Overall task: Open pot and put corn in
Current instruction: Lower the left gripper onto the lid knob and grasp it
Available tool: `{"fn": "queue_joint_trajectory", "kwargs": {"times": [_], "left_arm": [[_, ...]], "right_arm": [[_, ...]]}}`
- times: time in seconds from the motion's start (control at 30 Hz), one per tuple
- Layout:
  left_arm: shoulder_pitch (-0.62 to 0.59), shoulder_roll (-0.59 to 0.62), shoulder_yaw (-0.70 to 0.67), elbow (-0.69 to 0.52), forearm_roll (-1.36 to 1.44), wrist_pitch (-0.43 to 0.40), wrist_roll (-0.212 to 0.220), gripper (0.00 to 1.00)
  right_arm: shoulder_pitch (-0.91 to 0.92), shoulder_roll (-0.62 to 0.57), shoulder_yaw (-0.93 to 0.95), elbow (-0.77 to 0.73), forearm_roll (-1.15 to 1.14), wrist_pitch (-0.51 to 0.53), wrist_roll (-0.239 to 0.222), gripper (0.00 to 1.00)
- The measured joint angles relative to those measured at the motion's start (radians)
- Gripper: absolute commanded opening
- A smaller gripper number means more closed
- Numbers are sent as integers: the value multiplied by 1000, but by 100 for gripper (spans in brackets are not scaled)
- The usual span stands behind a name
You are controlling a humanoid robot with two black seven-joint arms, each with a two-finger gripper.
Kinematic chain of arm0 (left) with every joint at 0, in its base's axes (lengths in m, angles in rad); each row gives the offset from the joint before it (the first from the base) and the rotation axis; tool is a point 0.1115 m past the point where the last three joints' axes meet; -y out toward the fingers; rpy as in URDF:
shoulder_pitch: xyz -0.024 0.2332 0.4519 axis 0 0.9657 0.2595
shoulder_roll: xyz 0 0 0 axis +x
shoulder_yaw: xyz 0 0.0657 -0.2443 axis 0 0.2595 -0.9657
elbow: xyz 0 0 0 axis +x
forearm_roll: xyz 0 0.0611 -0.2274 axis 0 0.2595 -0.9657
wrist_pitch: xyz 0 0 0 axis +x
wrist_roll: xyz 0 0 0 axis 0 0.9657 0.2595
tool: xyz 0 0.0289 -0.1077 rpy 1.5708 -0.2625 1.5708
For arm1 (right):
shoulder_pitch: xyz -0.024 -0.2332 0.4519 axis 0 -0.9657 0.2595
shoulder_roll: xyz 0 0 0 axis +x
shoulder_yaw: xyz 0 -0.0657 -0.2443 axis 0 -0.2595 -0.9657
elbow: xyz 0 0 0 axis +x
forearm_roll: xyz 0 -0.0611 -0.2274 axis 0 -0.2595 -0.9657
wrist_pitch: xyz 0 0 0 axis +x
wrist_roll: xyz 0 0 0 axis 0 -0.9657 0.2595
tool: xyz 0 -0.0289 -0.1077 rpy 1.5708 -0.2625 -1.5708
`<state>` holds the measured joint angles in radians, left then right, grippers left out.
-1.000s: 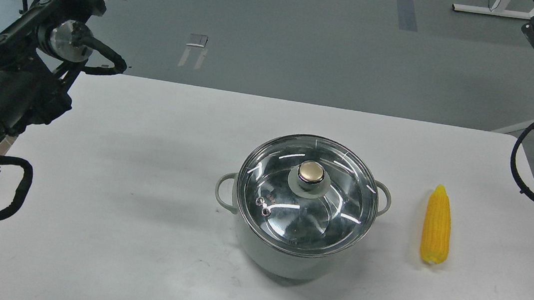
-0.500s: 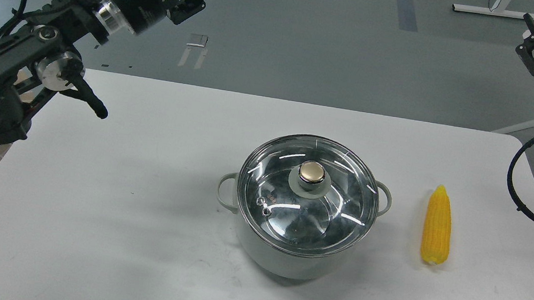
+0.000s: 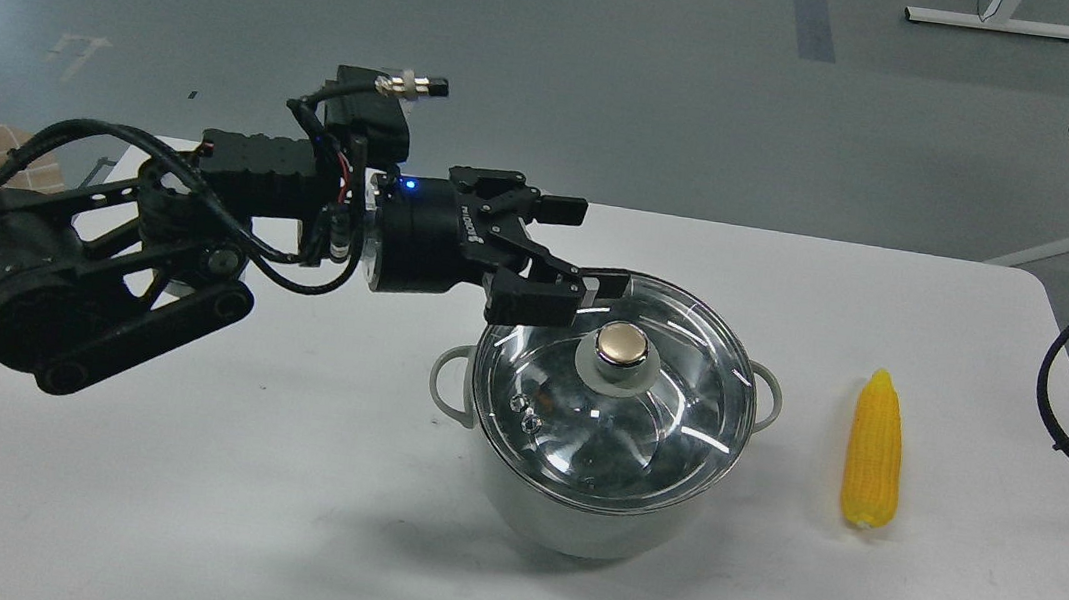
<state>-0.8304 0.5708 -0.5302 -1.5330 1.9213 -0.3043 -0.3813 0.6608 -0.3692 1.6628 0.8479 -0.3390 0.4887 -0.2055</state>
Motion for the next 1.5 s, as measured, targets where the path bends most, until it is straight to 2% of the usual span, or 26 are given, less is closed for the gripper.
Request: {"fn": "queue_joint_trajectory", "kwargs": {"times": [0.2, 0.63, 0.83, 1.03, 1.17, 1.37, 1.43, 1.5], "left_arm": [[2, -67, 63, 5, 117, 5, -2, 88], [13, -130, 69, 81, 123, 5, 3, 84], [33, -131, 70, 92, 122, 7, 3, 74], [39, -132, 70, 105, 122, 21, 2, 73], [54, -132, 70, 110, 122, 23, 2, 63], [61, -132, 69, 111, 122, 27, 0, 61], [62, -132, 68, 111, 122, 27, -1, 54], [62, -132, 68, 111, 122, 27, -2, 53]], "right_arm": [[-2, -14, 7, 1, 0, 0, 0, 100], [-2, -8, 8, 0, 0, 0, 0, 100], [-1, -12, 11, 0, 0, 0, 0, 100], [-1, -8, 11, -1, 0, 0, 0, 100], [7, -7, 11, -1, 0, 0, 0, 100], [9, -7, 11, -1, 0, 0, 0, 100], [9, -7, 11, -1, 0, 0, 0, 100], [10, -7, 11, -1, 0, 0, 0, 100]]}}
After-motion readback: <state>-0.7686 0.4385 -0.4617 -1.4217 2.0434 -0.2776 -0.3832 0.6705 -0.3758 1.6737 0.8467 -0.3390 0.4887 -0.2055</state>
